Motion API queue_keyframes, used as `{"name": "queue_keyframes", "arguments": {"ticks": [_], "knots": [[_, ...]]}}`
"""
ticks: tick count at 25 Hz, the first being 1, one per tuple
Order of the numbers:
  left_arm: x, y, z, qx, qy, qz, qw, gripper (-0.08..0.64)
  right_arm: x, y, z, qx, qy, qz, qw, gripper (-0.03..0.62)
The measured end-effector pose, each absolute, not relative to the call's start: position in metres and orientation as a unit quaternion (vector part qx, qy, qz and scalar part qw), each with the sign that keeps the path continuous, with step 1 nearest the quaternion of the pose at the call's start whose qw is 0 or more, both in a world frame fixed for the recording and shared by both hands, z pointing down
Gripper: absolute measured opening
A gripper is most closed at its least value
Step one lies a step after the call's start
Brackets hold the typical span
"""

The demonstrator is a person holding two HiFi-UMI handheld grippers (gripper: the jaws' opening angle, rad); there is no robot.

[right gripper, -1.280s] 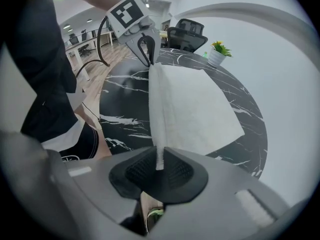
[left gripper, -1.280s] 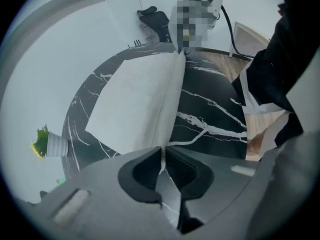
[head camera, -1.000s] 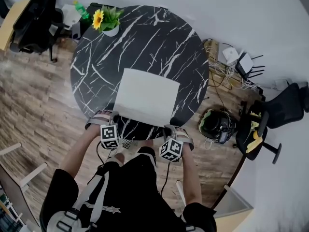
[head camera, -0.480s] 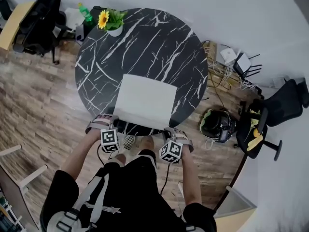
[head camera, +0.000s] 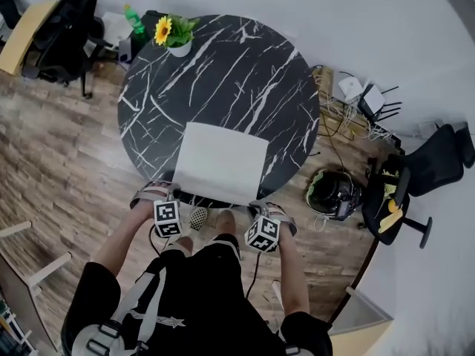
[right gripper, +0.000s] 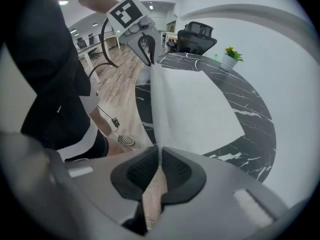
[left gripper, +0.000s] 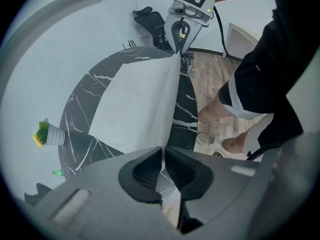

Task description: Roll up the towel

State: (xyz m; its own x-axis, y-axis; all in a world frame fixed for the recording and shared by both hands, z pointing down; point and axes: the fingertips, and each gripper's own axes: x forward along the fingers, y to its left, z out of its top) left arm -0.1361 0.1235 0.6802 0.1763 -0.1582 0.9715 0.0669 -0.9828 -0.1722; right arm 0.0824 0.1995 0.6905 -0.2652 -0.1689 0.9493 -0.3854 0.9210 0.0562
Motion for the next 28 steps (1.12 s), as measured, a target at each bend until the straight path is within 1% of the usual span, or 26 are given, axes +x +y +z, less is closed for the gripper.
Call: {"name": "queue_keyframes", "arguments": {"ticks": [5, 16, 28], "knots": [[-0.136, 0.120, 0.683, -0.757, 0.013, -0.650, 0.064, 0.034, 0.081, 0.196, 0.690, 0.163, -0.793, 0.122, 0.574, 0.026], [-0.126, 0.088, 0.687, -0.749, 0.016, -0.658, 0.071, 0.034, 0.091, 0.165, 0.694, 0.161, -0.794, 0.122, 0.573, 0.026], [-0.123, 0.077, 0.702, -0.748, 0.003, -0.661, 0.062, 0.034, 0.095, 0.150, 0.700, 0.163, -0.793, 0.129, 0.573, 0.029]]}}
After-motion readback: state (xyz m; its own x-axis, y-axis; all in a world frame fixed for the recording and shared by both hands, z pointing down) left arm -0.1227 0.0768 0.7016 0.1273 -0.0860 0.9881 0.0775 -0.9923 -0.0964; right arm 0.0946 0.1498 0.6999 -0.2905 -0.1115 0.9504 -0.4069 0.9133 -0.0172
